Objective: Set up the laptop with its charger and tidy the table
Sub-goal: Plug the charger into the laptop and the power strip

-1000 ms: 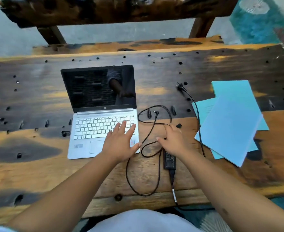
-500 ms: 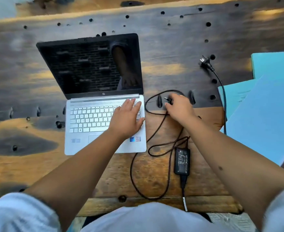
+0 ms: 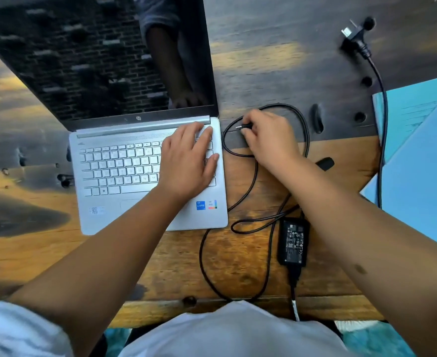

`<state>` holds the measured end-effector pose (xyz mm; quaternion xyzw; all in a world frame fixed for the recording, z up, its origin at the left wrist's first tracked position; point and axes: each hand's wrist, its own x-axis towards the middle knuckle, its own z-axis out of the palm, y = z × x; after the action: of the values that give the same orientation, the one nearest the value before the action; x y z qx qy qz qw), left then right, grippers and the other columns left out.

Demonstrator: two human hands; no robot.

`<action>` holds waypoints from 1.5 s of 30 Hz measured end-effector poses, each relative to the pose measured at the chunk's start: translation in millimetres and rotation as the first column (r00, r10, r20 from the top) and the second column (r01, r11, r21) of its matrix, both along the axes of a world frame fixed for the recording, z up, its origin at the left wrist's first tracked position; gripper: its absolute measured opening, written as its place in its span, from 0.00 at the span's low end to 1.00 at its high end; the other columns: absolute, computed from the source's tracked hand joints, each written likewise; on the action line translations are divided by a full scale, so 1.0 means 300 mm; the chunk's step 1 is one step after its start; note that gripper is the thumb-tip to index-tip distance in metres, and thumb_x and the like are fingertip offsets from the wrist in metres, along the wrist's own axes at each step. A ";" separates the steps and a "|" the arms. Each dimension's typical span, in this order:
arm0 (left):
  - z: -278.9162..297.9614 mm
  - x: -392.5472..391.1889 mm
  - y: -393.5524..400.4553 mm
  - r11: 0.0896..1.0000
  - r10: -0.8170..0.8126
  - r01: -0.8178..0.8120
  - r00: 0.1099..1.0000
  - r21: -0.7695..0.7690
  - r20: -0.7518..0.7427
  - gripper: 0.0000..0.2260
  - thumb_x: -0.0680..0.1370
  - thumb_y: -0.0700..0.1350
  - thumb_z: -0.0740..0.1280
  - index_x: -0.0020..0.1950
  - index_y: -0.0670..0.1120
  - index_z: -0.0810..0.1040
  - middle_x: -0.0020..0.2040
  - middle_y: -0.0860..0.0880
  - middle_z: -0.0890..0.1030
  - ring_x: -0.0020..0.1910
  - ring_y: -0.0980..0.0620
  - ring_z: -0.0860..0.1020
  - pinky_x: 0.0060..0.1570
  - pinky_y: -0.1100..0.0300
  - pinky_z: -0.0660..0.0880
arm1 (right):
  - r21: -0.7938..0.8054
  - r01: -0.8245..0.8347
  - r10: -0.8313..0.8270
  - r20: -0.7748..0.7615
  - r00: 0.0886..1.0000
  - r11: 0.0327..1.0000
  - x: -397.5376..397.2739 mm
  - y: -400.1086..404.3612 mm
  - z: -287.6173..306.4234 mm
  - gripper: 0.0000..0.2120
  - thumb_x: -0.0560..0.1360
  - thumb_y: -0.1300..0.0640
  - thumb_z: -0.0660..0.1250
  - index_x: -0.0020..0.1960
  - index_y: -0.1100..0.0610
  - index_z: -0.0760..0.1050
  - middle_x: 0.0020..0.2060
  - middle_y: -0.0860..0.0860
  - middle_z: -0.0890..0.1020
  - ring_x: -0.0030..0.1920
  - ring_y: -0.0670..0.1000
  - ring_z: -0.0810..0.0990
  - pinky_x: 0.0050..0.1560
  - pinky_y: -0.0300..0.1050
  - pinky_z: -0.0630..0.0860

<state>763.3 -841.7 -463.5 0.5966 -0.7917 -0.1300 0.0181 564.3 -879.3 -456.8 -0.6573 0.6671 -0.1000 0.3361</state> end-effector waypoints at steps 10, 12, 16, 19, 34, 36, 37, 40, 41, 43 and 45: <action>-0.015 -0.019 -0.005 0.997 0.072 -0.072 0.997 -0.023 -0.039 0.21 0.76 0.54 0.63 0.67 0.47 0.73 0.66 0.46 0.73 0.65 0.44 0.70 0.60 0.47 0.65 | -0.010 0.015 -0.015 0.039 0.999 1.000 0.056 0.007 -0.028 0.09 0.76 0.55 0.68 0.55 0.53 0.81 0.51 0.54 0.77 0.51 0.58 0.78 0.50 0.53 0.77; -0.014 -0.021 -0.006 0.997 0.079 -0.079 0.996 -0.022 -0.036 0.22 0.76 0.54 0.64 0.67 0.47 0.73 0.66 0.46 0.73 0.65 0.44 0.70 0.60 0.47 0.65 | -0.021 0.042 -0.040 0.063 0.997 0.999 0.071 0.009 -0.022 0.08 0.76 0.56 0.68 0.54 0.53 0.82 0.49 0.55 0.78 0.50 0.58 0.78 0.49 0.54 0.77; -0.017 -0.022 -0.009 0.996 0.089 -0.090 0.995 -0.017 -0.034 0.22 0.76 0.54 0.63 0.67 0.47 0.73 0.66 0.45 0.74 0.65 0.43 0.70 0.61 0.47 0.65 | -0.004 0.131 -0.130 0.069 0.989 0.991 0.104 -0.003 -0.018 0.07 0.74 0.55 0.70 0.51 0.53 0.82 0.48 0.54 0.80 0.49 0.58 0.79 0.50 0.53 0.76; -0.018 -0.022 -0.009 0.996 0.090 -0.090 0.995 -0.015 -0.032 0.22 0.76 0.54 0.63 0.67 0.47 0.73 0.66 0.45 0.74 0.65 0.43 0.70 0.61 0.47 0.65 | 0.027 0.197 -0.198 0.056 0.979 0.980 0.118 -0.017 -0.019 0.06 0.73 0.55 0.71 0.49 0.52 0.83 0.47 0.53 0.81 0.49 0.57 0.80 0.50 0.50 0.76; -0.011 -0.029 -0.010 0.994 0.078 -0.079 0.997 -0.071 -0.025 0.21 0.76 0.53 0.64 0.66 0.45 0.76 0.63 0.45 0.77 0.60 0.42 0.74 0.56 0.48 0.69 | 0.117 0.328 -0.338 0.087 0.937 0.937 0.146 -0.013 -0.012 0.08 0.73 0.55 0.71 0.52 0.55 0.82 0.46 0.54 0.85 0.49 0.56 0.82 0.53 0.48 0.76; -0.014 -0.030 -0.009 0.994 0.079 -0.081 0.996 -0.077 -0.029 0.21 0.76 0.53 0.64 0.66 0.45 0.76 0.62 0.45 0.77 0.60 0.42 0.74 0.56 0.48 0.69 | 0.150 0.395 -0.410 0.092 0.907 0.906 0.150 -0.010 -0.010 0.07 0.73 0.54 0.71 0.50 0.55 0.82 0.45 0.53 0.86 0.50 0.55 0.82 0.53 0.47 0.76; -0.016 -0.031 -0.008 0.993 0.081 -0.083 0.996 -0.081 -0.032 0.20 0.76 0.52 0.65 0.66 0.45 0.77 0.62 0.45 0.77 0.59 0.42 0.75 0.56 0.48 0.69 | 0.168 0.427 -0.446 0.090 0.891 0.888 0.153 -0.011 -0.009 0.06 0.73 0.54 0.71 0.48 0.54 0.83 0.45 0.52 0.86 0.49 0.55 0.82 0.52 0.46 0.76; -0.021 -0.033 -0.008 0.993 0.086 -0.089 0.996 -0.084 -0.038 0.19 0.77 0.52 0.64 0.65 0.44 0.77 0.62 0.44 0.78 0.60 0.41 0.75 0.56 0.47 0.70 | 0.269 0.496 -0.539 0.116 0.834 0.825 0.160 -0.016 -0.011 0.04 0.73 0.53 0.72 0.44 0.53 0.83 0.40 0.51 0.86 0.45 0.53 0.83 0.51 0.46 0.79; -0.022 -0.034 -0.007 0.993 0.086 -0.089 0.995 -0.080 -0.040 0.19 0.78 0.51 0.64 0.66 0.44 0.77 0.62 0.44 0.78 0.60 0.40 0.75 0.57 0.47 0.71 | 0.318 0.521 -0.582 0.137 0.802 0.792 0.162 -0.019 -0.011 0.03 0.72 0.54 0.72 0.42 0.53 0.83 0.38 0.51 0.86 0.44 0.53 0.84 0.50 0.48 0.79; -0.023 -0.039 -0.006 0.993 0.092 -0.095 0.995 -0.066 -0.045 0.19 0.78 0.51 0.63 0.66 0.43 0.77 0.63 0.43 0.78 0.62 0.39 0.74 0.59 0.46 0.71 | 0.399 0.569 -0.666 0.165 0.727 0.719 0.165 -0.025 -0.008 0.04 0.71 0.55 0.73 0.38 0.51 0.81 0.35 0.52 0.85 0.41 0.54 0.84 0.49 0.50 0.81; -0.022 -0.044 -0.003 0.993 0.101 -0.104 0.993 -0.057 -0.054 0.19 0.79 0.51 0.62 0.66 0.43 0.77 0.63 0.43 0.78 0.63 0.39 0.73 0.61 0.45 0.70 | 0.438 0.595 -0.713 0.171 0.680 0.673 0.169 -0.032 -0.007 0.07 0.70 0.57 0.74 0.34 0.51 0.79 0.33 0.52 0.84 0.39 0.54 0.83 0.48 0.52 0.82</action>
<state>750.2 -842.7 -470.1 0.6321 -0.7629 -0.1206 0.0627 614.9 -888.9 -459.0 -0.2726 0.8007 -0.2039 0.4930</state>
